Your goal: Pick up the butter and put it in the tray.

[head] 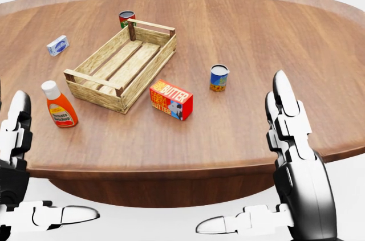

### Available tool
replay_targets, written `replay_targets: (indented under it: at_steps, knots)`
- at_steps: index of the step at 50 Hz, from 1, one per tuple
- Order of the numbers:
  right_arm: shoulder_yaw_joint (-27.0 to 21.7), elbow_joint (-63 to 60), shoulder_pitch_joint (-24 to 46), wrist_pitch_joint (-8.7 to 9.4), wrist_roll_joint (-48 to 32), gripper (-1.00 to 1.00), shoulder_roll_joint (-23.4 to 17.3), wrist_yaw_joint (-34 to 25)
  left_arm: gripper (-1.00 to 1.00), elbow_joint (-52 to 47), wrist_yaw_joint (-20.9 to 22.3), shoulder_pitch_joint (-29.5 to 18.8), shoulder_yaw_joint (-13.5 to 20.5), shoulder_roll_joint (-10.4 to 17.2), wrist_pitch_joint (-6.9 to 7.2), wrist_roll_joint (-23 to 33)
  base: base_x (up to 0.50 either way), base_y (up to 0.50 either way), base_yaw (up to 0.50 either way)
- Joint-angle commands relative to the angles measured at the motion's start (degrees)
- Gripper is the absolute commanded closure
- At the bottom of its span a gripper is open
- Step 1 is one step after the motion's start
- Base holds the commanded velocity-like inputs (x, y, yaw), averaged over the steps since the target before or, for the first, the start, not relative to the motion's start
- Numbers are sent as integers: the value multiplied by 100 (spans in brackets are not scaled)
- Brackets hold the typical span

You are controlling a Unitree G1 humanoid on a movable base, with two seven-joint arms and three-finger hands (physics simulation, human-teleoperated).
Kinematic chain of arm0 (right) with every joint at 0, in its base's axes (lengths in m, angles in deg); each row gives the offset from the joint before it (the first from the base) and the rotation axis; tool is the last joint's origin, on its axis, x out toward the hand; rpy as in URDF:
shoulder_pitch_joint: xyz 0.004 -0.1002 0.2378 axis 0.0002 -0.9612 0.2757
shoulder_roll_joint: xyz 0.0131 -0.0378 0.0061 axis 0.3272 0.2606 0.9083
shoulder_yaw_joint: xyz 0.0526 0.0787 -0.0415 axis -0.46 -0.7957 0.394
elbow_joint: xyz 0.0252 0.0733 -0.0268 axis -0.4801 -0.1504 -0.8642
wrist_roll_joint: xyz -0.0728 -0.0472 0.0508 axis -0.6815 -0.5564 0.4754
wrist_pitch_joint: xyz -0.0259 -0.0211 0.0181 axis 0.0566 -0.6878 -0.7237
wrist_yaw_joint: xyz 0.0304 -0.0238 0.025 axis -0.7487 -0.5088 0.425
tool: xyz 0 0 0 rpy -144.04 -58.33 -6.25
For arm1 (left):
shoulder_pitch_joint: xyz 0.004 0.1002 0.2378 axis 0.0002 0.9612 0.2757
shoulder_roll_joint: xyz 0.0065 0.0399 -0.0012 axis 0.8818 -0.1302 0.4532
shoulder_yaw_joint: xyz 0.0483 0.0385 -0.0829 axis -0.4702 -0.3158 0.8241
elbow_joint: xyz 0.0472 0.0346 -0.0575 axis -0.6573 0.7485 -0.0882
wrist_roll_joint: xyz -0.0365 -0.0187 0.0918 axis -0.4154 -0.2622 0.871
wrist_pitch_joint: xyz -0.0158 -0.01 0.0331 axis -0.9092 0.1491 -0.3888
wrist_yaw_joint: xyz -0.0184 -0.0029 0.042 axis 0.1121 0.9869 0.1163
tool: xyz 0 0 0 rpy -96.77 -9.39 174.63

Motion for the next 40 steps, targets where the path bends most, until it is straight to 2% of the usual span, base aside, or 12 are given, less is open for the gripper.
replay_targets:
  at_steps: [1,32,35,40]
  knots:
    - [72,-13,-19,0,-299,-100,12,-17,-100,-221,33,-5,139,11,0,-161,0,50,0]
    - [104,3,-8,0,-256,-100,22,39,-100,-196,38,-57,204,22,0,-199,0,50,0]
    - [-54,-10,47,0,-9,-100,129,105,-100,-187,38,-59,206,20,0,-196,0,13,0]
    - [-58,-85,53,0,102,-100,108,136,-100,-197,35,-53,202,17,0,-198,0,0,0]
